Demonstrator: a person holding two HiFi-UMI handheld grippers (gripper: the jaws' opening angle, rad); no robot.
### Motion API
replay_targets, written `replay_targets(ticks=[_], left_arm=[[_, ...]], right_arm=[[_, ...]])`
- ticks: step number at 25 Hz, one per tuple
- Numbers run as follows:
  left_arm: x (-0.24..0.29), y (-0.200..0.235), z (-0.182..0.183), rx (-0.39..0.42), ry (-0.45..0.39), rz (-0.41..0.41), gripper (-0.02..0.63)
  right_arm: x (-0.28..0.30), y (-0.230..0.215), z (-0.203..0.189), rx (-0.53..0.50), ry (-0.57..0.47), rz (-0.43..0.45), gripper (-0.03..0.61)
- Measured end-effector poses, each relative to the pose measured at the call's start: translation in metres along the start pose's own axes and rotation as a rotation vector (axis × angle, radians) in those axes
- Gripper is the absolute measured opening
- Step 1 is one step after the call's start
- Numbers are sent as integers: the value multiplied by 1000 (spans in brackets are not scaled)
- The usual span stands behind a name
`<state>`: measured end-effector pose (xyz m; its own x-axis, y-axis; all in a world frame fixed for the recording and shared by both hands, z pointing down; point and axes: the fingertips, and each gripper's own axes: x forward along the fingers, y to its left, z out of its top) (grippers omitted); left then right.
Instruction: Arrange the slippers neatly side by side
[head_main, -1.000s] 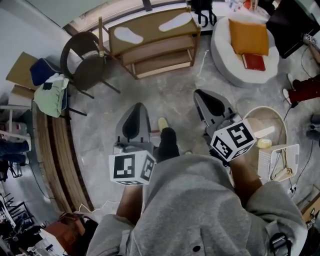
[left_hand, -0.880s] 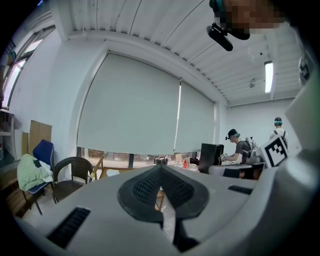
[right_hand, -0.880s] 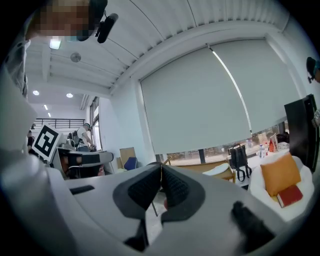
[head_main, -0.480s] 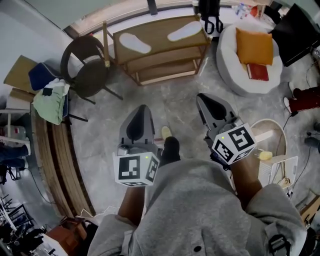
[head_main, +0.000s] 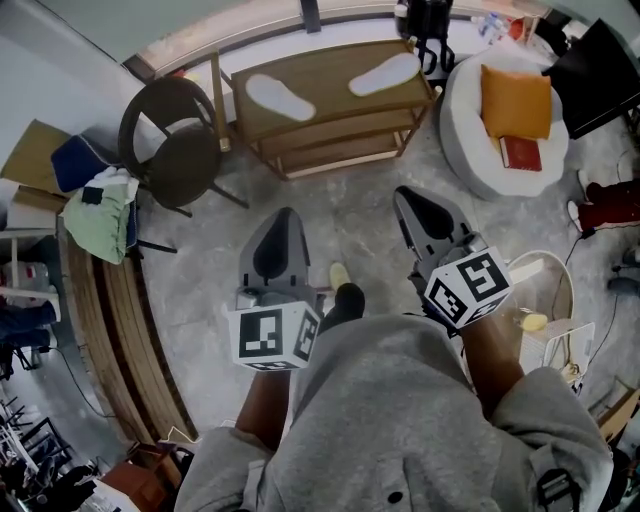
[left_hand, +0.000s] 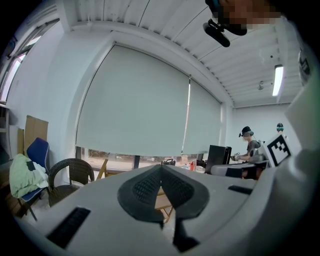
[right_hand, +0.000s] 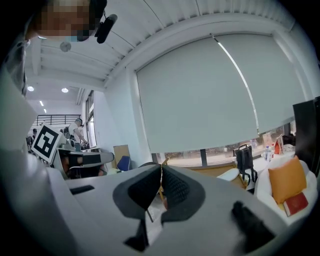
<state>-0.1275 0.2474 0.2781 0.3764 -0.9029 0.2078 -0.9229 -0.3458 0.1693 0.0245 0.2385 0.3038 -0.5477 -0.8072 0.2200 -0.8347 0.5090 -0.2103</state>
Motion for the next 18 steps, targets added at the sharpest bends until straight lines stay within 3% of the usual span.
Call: replay_targets(ticks=[18], left_arm=[[71,60,14,-11,20,-51,14]], right_arm=[[90,-18,15,-3,3,-42,26]])
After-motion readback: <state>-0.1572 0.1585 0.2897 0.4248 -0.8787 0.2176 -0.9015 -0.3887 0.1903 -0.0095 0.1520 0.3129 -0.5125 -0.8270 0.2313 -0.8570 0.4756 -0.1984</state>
